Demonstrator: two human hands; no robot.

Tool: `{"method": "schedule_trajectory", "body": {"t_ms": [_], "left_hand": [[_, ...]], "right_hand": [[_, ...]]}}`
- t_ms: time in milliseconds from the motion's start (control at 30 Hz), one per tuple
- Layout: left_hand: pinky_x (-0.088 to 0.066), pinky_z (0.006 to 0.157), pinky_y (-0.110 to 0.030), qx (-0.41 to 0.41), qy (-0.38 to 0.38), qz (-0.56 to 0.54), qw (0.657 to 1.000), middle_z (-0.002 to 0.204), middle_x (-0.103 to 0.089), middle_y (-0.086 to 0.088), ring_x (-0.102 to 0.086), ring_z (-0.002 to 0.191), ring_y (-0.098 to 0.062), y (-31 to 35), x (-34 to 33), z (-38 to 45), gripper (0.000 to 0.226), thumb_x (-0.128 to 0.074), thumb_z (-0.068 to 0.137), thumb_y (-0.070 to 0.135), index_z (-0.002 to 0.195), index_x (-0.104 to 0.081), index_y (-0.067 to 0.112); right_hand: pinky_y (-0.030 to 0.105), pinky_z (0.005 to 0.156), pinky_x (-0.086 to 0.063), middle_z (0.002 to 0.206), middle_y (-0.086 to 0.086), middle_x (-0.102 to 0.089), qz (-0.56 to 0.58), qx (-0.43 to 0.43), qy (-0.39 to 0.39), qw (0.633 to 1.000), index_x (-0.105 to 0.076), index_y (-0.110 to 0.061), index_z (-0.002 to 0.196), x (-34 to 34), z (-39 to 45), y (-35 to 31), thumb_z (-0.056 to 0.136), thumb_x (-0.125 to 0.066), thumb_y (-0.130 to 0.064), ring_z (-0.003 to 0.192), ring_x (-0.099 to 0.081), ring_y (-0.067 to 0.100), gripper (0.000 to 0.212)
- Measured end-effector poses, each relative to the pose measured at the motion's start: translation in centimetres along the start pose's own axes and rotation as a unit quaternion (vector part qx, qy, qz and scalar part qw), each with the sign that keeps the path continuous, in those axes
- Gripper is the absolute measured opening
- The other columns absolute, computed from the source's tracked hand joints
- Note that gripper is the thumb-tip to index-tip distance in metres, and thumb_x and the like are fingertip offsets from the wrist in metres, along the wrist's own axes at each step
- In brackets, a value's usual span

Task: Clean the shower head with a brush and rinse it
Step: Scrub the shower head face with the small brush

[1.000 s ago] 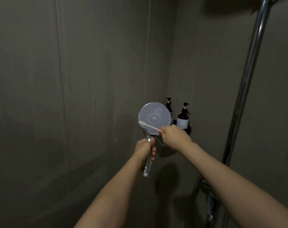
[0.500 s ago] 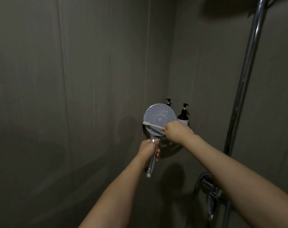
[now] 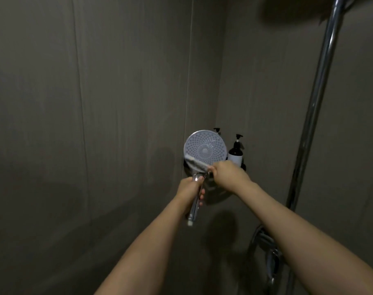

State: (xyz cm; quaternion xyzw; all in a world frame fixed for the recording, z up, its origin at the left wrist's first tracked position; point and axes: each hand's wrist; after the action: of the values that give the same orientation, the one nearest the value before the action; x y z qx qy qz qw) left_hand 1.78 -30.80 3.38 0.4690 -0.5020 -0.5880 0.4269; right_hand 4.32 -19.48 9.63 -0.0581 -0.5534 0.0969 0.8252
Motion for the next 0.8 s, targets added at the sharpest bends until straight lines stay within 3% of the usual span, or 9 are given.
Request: {"method": "schedule_trajectory", "body": {"t_ms": [67, 167, 233, 367, 433, 567, 667, 733, 800], "left_hand": [[-0.036, 0.036, -0.016, 0.003, 0.007, 0.006, 1.0, 0.053, -0.048, -0.004, -0.042, 0.034, -0.009, 0.0, 0.2, 0.1, 0.026, -0.049, 0.092, 0.024, 0.068, -0.049, 0.014], [-0.036, 0.036, -0.016, 0.007, 0.012, 0.004, 1.0, 0.053, -0.049, -0.004, -0.042, 0.034, -0.009, -0.3, 0.7, 0.0, 0.026, -0.05, 0.091, 0.025, 0.068, -0.048, 0.015], [-0.036, 0.036, -0.016, 0.005, 0.011, 0.005, 1.0, 0.053, -0.049, -0.004, -0.042, 0.034, -0.009, -0.5, 0.8, 0.1, 0.026, -0.05, 0.092, 0.026, 0.069, -0.047, 0.015], [-0.036, 0.035, -0.016, 0.01, 0.014, 0.001, 1.0, 0.051, -0.05, -0.004, -0.043, 0.032, -0.009, -0.5, 0.6, 0.0, 0.023, -0.048, 0.091, 0.02, 0.069, -0.052, 0.013], [-0.037, 0.036, -0.017, 0.011, 0.013, -0.001, 1.0, 0.049, -0.05, -0.002, -0.044, 0.033, -0.009, -0.6, 0.5, -0.1, 0.023, -0.048, 0.09, 0.018, 0.068, -0.055, 0.014], [-0.036, 0.038, -0.017, 0.004, 0.002, -0.002, 1.0, 0.046, -0.05, 0.0, -0.043, 0.034, -0.009, 0.0, 0.2, -0.1, 0.028, -0.049, 0.092, 0.025, 0.066, -0.053, 0.015], [-0.037, 0.038, -0.017, 0.005, 0.006, 0.001, 1.0, 0.045, -0.05, 0.0, -0.043, 0.034, -0.01, 0.4, 0.3, -0.1, 0.026, -0.05, 0.09, 0.025, 0.066, -0.05, 0.016], [-0.037, 0.038, -0.018, 0.013, 0.012, 0.002, 1.0, 0.049, -0.05, -0.002, -0.044, 0.035, -0.01, 0.1, 0.8, -0.2, 0.024, -0.05, 0.09, 0.026, 0.068, -0.05, 0.015], [-0.037, 0.038, -0.018, 0.018, 0.014, 0.003, 1.0, 0.052, -0.05, -0.003, -0.044, 0.037, -0.011, -0.3, 1.2, -0.3, 0.023, -0.05, 0.09, 0.025, 0.07, -0.049, 0.015]], "right_hand": [[0.031, 0.058, -0.039, 0.091, 0.02, -0.065, 0.016, -0.061, 0.109, 0.992, -0.063, -0.009, 0.097, 0.8, 0.5, 0.9, 0.094, -0.038, -0.017, 0.07, -0.055, 0.029, 0.027], [0.031, 0.062, -0.036, 0.094, 0.025, -0.064, 0.094, -0.125, 0.183, 0.97, -0.062, 0.001, 0.096, 2.2, 1.1, 2.5, 0.097, -0.035, -0.023, 0.076, -0.057, 0.033, 0.035], [0.031, 0.061, -0.038, 0.094, 0.024, -0.065, 0.044, -0.113, 0.151, 0.981, -0.061, 0.0, 0.096, 2.2, 1.0, 2.5, 0.095, -0.037, -0.018, 0.082, -0.061, 0.036, 0.03], [0.03, 0.062, -0.041, 0.089, 0.015, -0.062, -0.029, -0.014, -0.088, 0.996, -0.057, -0.014, 0.082, -0.3, -0.4, 0.3, 0.09, -0.041, -0.015, 0.07, -0.055, 0.024, 0.018], [0.032, 0.062, -0.042, 0.081, 0.008, -0.056, -0.034, 0.014, -0.1, 0.994, -0.052, -0.018, 0.075, -0.9, -0.7, 0.1, 0.092, -0.04, -0.024, 0.066, -0.051, 0.019, 0.022], [0.036, 0.061, -0.046, 0.088, 0.012, -0.063, -0.063, 0.011, 0.002, 0.998, -0.06, -0.015, 0.089, -1.1, -1.0, 0.6, 0.094, -0.037, -0.023, 0.075, -0.06, 0.029, 0.024], [0.033, 0.061, -0.039, 0.095, 0.021, -0.065, 0.024, -0.086, 0.134, 0.987, -0.061, -0.008, 0.108, 0.1, -0.2, 2.3, 0.094, -0.037, -0.017, 0.084, -0.063, 0.036, 0.029], [0.036, 0.065, -0.04, 0.097, 0.027, -0.064, 0.067, -0.135, 0.181, 0.972, -0.061, 0.001, 0.101, 1.3, 0.3, 3.8, 0.097, -0.036, -0.023, 0.09, -0.061, 0.041, 0.035], [0.038, 0.064, -0.042, 0.09, 0.026, -0.063, 0.071, -0.121, 0.176, 0.974, -0.06, 0.002, 0.094, 1.8, 0.2, 4.3, 0.098, -0.035, -0.026, 0.087, -0.061, 0.041, 0.038]]}}
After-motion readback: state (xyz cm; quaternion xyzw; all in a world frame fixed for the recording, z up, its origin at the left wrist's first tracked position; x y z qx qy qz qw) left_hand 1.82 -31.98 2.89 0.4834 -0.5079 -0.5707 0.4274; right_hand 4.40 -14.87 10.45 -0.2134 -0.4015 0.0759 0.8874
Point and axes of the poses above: each hand's wrist, its own z-axis towards the middle knuckle, its own x-axis out of the back of the hand, y = z × x
